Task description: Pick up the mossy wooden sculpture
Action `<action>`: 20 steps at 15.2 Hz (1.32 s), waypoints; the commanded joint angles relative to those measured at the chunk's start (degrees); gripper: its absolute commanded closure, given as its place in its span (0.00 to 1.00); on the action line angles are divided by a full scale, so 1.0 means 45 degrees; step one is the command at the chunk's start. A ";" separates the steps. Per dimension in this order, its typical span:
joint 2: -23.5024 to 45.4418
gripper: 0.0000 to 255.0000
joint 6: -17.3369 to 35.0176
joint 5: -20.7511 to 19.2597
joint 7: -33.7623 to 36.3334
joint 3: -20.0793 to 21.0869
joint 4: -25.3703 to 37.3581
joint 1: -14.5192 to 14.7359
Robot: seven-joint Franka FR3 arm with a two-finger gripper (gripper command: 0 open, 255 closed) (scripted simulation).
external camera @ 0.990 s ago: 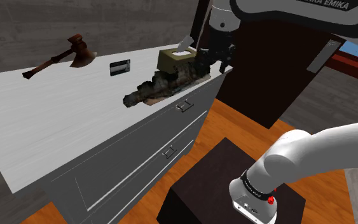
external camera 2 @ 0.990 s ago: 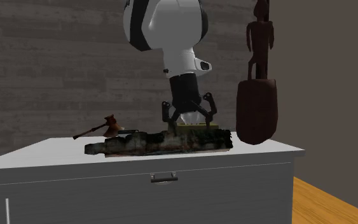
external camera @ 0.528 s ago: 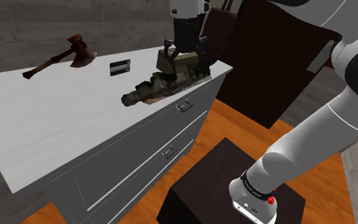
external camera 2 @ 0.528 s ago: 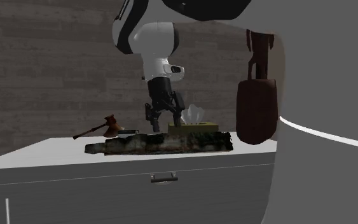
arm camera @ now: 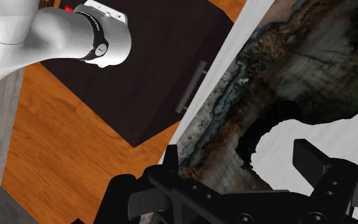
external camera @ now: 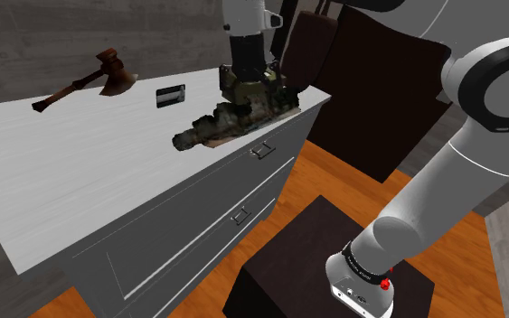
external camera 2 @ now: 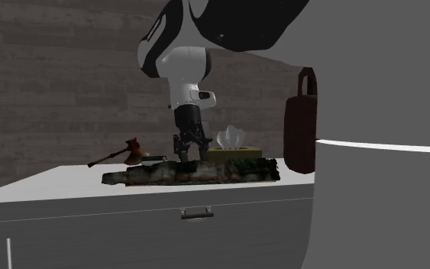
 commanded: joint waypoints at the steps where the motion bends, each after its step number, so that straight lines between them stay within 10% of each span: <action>1: -0.0076 0.00 0.0478 0.0035 0.0006 -0.0012 -0.0542 -0.0014; 3: -0.0078 0.00 0.0478 0.0036 0.0005 -0.0012 -0.0544 -0.0014; 4: -0.0069 1.00 0.0470 0.0029 -0.0003 -0.0016 -0.0527 -0.0018; 20: 0.0218 1.00 -0.0802 -0.0080 0.0068 0.0039 0.0994 0.0050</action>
